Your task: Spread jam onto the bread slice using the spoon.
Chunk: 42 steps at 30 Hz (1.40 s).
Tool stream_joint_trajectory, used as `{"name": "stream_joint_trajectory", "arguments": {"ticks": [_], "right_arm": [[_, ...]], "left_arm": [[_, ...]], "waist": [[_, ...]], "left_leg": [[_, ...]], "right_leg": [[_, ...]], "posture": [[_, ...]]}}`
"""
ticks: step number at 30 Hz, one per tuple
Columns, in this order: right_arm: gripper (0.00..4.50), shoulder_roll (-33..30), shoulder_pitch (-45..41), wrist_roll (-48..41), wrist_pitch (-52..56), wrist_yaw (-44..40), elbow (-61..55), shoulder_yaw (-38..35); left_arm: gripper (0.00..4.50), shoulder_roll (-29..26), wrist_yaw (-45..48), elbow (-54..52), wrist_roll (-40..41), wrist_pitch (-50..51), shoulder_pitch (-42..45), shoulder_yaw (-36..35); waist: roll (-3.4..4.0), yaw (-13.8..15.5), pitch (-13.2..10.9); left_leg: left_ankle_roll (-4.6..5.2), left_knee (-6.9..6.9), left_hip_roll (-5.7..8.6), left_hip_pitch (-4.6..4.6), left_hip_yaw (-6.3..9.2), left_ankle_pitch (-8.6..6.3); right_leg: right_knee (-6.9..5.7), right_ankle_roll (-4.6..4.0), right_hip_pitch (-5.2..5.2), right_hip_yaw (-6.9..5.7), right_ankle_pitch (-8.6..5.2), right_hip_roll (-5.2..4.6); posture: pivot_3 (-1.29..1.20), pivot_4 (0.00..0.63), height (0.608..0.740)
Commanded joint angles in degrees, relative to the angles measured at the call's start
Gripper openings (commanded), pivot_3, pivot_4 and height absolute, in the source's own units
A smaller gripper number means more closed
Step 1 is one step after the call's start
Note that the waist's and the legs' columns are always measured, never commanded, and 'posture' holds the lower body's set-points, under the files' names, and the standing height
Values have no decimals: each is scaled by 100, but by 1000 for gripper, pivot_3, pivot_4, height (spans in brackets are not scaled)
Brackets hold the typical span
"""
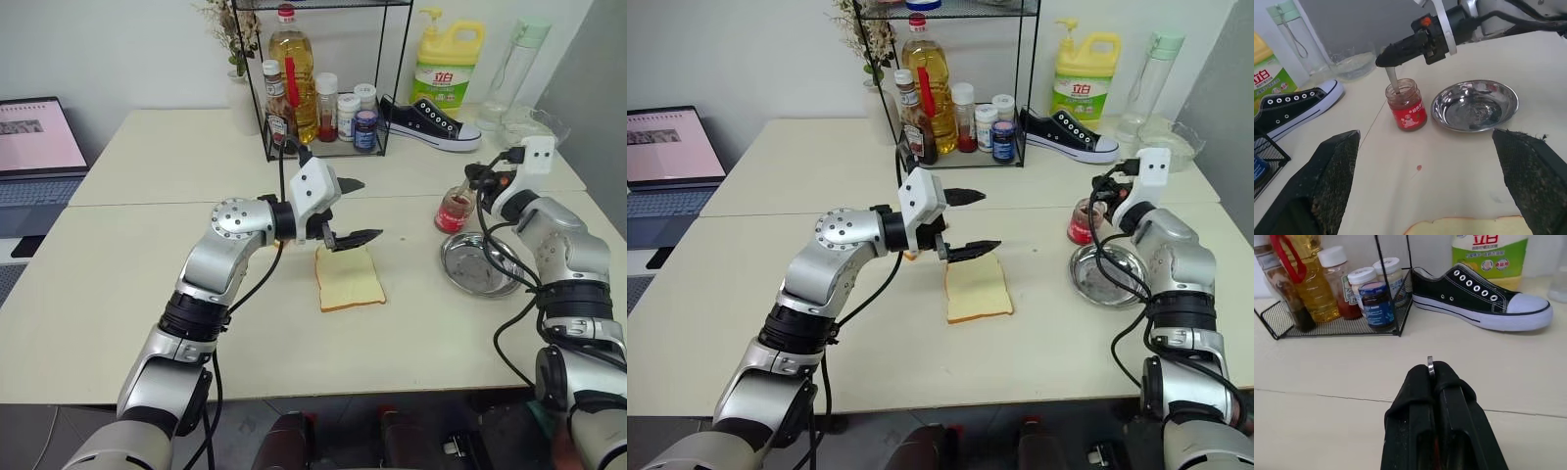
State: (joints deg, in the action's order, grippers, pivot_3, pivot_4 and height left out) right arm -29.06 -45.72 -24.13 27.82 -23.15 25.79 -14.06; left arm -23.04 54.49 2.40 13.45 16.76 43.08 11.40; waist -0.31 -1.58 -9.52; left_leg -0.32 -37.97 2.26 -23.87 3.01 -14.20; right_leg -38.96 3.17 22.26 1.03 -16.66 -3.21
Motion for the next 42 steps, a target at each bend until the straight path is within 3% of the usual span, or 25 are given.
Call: {"name": "stream_joint_trajectory", "arguments": {"ticks": [1,17,24,30,36,42], "right_arm": [[57,10,-207,-320,234,193,-176,-468],[57,339,-119,-1982,1345,1676,-590,-2430],[57,378,-82,-2472,1440,2049,-833,-2841],[57,608,-139,-3042,1735,2337,-1514,-2782],[57,1070,-187,-3869,2319,2745,-2430,-2413],[57,1337,492,-3957,3131,2277,-3648,-746]], "left_arm": [[4500,-48,-20,-257,47,-50,27,-134],[4500,15,89,-154,47,-125,87,-74],[4500,-50,162,-38,35,-199,111,-155],[4500,-316,228,-81,225,-122,-64,-430],[4500,-972,440,-904,539,270,-888,-759],[4500,-1790,253,-2346,953,855,-2682,-1540]], "waist": [[0,0,0],[0,2,0],[1,-3,0],[1,-11,0],[6,-56,-1],[7,-77,-1]], "left_leg": [[0,0,0,0,0,0],[1,1,0,-1,-2,0],[1,2,-1,-1,-5,-1],[2,3,-3,-1,-3,-1],[2,9,-8,0,-4,-1],[2,13,-17,-1,4,-2]], "right_leg": [[0,0,0,-1,0,0],[-1,0,0,1,0,-1],[-1,0,0,3,0,0],[-2,0,1,2,0,1],[-2,0,7,8,0,2],[2,-2,8,9,-1,-2]], "posture": [[0,150,740],[0,150,740],[0,150,740],[0,150,740],[0,150,740],[0,150,740]]}}
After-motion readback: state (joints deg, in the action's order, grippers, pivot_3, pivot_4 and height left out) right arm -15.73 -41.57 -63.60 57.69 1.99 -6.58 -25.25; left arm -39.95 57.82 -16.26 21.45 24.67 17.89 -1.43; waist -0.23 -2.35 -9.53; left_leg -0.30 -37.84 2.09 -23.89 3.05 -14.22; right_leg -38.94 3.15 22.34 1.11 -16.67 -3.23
